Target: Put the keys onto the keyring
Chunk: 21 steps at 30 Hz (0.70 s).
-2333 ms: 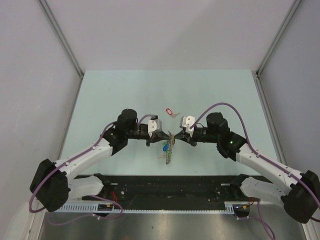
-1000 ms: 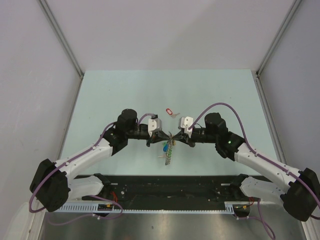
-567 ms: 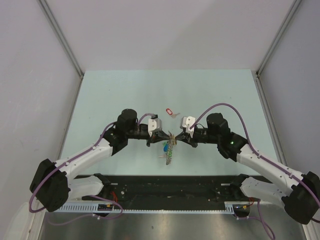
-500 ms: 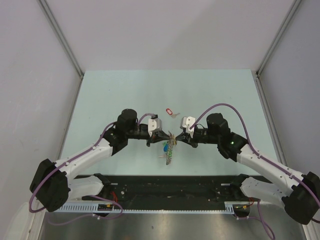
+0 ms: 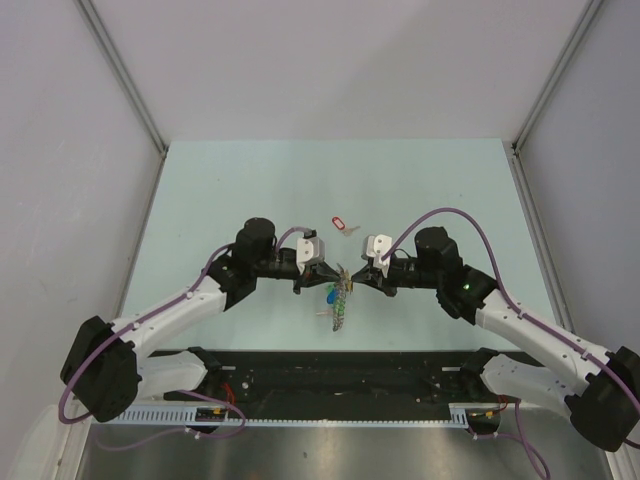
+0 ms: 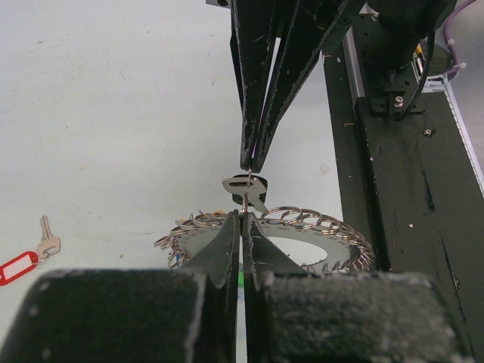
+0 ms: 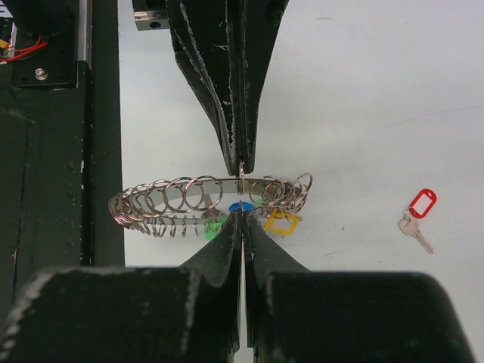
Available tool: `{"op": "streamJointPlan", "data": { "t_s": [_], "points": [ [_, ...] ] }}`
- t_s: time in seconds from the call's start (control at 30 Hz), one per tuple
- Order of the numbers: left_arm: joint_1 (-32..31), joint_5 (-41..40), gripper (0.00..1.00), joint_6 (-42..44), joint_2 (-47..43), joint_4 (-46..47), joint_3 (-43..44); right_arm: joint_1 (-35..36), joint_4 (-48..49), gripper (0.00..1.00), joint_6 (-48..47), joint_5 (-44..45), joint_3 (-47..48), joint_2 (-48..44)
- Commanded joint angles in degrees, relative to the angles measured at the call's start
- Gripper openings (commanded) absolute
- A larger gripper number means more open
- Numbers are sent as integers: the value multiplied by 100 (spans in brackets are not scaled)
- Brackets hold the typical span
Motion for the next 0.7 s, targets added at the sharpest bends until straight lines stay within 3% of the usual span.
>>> {"op": "streamJointPlan", "data": {
  "t_s": [0.0,0.67],
  "points": [
    [-26,251,0,46,-19,312,145,-23,284,0,-45,-173,113,-101],
    [-26,365,0,19,17,294,172,-15,398,0,-28,-191,121,-4]
  ]
}}
